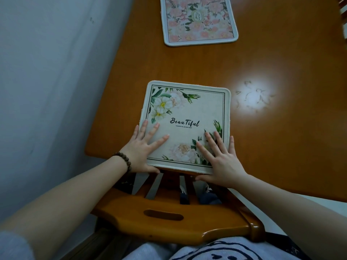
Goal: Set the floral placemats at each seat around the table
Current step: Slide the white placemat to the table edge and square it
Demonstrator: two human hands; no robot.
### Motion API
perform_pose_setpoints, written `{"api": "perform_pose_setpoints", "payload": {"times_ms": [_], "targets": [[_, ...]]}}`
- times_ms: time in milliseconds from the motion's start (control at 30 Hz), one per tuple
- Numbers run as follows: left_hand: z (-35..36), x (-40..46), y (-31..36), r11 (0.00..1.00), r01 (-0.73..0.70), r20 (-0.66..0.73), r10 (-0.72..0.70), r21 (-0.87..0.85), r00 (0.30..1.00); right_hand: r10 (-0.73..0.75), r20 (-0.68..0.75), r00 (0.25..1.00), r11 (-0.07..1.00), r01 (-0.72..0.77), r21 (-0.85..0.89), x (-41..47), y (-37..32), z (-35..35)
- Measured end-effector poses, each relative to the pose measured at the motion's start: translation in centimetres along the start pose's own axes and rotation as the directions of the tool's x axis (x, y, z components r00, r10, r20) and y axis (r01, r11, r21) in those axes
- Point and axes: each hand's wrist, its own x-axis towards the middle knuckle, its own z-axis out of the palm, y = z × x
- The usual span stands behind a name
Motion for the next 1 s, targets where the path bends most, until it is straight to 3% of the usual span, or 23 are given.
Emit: {"api": "perform_pose_setpoints", "payload": {"times_ms": [700,1000], "targets": [[0.9,0.3,-0.1,1.000,-0.007,-0.052,0.006,-0.017,0.999,0.011,-0.034,0.999,0.999,-0.010,0.031,-0.8,-0.1,1.3],[-0.7,0.2,1.1,0.997,0.071,0.094,-0.071,0.011,0.993,0.006,0.051,0.999,0.994,-0.011,0.107,-0.7,0.6,0.1]]}}
